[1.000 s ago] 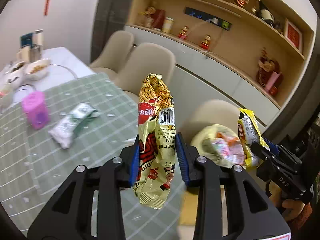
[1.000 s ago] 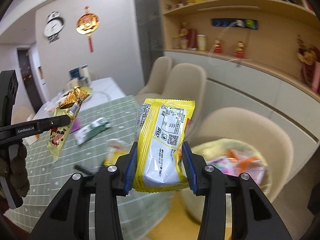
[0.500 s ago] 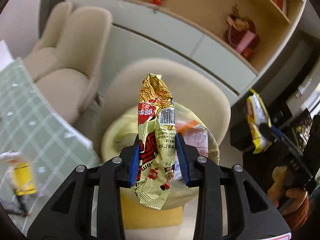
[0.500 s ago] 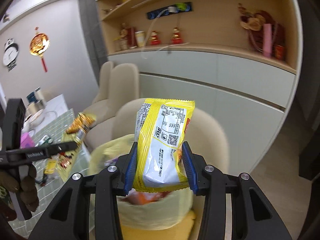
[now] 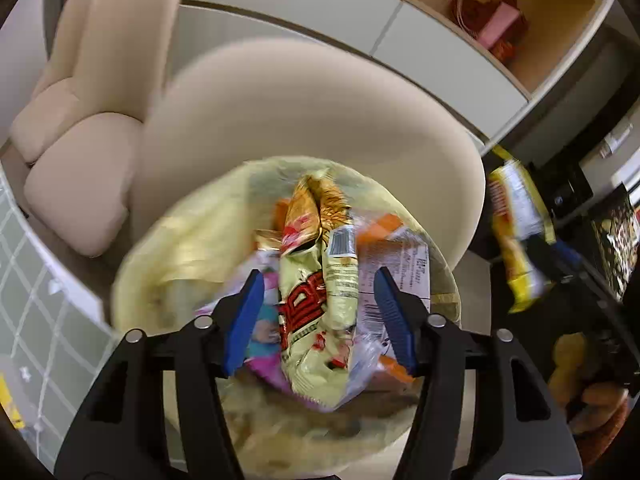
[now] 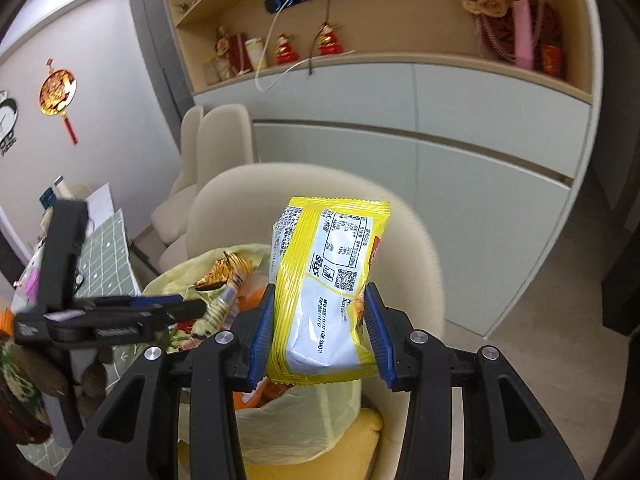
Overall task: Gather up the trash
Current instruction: 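Carry both snacks to the bin and open both grippers inside, then move both open grippers back over the milk carton and black wrappers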
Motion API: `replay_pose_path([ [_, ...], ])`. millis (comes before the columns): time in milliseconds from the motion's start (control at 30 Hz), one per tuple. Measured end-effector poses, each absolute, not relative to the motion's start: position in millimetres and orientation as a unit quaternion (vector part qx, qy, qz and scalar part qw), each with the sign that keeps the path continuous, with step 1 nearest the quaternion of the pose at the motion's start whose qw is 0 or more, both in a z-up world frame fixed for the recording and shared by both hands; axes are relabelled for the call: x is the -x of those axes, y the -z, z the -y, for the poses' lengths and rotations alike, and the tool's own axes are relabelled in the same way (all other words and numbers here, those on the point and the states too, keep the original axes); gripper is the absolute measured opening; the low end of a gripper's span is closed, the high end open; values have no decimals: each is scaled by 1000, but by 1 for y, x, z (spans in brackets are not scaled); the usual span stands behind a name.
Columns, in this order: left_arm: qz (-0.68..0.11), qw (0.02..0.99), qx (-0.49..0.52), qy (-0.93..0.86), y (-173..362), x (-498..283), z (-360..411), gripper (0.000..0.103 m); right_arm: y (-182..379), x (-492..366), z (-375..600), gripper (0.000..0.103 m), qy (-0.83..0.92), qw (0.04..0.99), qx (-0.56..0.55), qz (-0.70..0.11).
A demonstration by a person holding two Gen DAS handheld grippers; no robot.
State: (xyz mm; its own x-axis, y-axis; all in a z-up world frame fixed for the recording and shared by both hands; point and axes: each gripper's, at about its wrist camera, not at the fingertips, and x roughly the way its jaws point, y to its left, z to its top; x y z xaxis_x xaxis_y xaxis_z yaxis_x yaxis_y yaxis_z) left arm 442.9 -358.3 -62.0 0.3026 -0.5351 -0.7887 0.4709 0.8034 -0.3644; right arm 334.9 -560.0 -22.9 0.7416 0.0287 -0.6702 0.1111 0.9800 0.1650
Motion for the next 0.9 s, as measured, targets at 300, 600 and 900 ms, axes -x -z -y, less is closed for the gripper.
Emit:
replay_pose_path([
  [300, -480, 841, 63, 241, 33, -421, 269, 55, 47, -392, 478, 41, -88, 912, -84, -392],
  [600, -444, 878, 92, 152, 22, -385, 175, 55, 120, -414, 465, 40, -57, 856, -72, -509],
  [900, -444, 879, 117, 131, 22, -356, 121, 55, 98, -389, 451, 49, -32, 881, -62, -469],
])
